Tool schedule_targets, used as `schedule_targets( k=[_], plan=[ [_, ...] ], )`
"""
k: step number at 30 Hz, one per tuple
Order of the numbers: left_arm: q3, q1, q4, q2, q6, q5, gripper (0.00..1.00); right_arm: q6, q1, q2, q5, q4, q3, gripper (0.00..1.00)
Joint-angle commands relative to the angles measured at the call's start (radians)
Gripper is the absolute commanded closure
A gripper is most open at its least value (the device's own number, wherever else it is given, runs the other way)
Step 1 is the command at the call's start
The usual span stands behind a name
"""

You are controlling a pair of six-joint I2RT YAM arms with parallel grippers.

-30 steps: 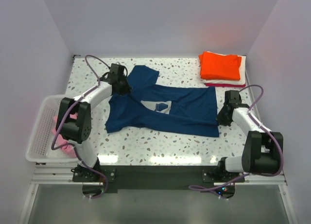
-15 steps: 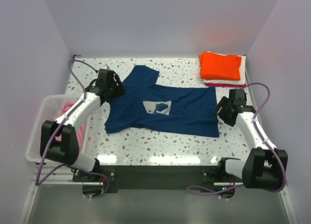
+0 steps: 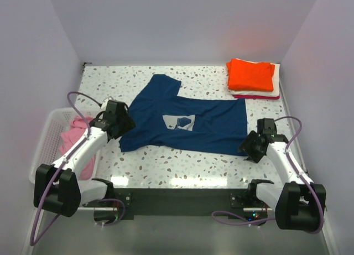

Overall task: Fold and stack the t-shirts
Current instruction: Fold the tshirt

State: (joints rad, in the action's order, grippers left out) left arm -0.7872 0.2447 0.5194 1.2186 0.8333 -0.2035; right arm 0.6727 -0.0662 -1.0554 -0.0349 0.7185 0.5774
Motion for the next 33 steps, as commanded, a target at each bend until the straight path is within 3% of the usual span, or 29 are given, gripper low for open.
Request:
schedule_targets(
  k=[1, 10, 13, 14, 18, 25, 29, 33],
  plan=[
    [0.002, 0.005, 0.044, -0.054, 0.052, -0.065, 0.34, 0.067, 0.002, -0.028, -0.037, 0.004, -0.024, 0.44],
    [-0.006, 0.005, 0.056, -0.048, 0.033, -0.053, 0.34, 0.11, 0.003, -0.164, 0.07, -0.134, 0.005, 0.5],
    [-0.018, 0.005, 0.054, -0.025, 0.003, -0.047, 0.34, 0.09, 0.002, -0.227, 0.098, -0.166, 0.035, 0.65],
    [-0.023, 0.005, 0.047, -0.013, -0.014, -0.04, 0.34, 0.084, 0.0, -0.238, 0.127, -0.166, 0.044, 0.8],
    [-0.033, 0.005, 0.012, 0.038, -0.06, -0.014, 0.39, 0.03, -0.015, -0.25, 0.19, -0.126, 0.085, 0.99],
    [-0.072, 0.004, -0.013, 0.143, -0.126, 0.033, 0.43, -0.018, -0.086, -0.238, 0.185, -0.132, 0.072, 1.0],
    [-0.061, -0.004, -0.032, 0.16, -0.151, 0.052, 0.37, -0.032, -0.113, -0.282, 0.153, -0.157, 0.064, 1.0],
    [-0.078, -0.018, -0.091, 0.185, -0.206, 0.165, 0.35, -0.044, -0.118, -0.302, 0.116, -0.185, 0.061, 1.0]
  ],
)
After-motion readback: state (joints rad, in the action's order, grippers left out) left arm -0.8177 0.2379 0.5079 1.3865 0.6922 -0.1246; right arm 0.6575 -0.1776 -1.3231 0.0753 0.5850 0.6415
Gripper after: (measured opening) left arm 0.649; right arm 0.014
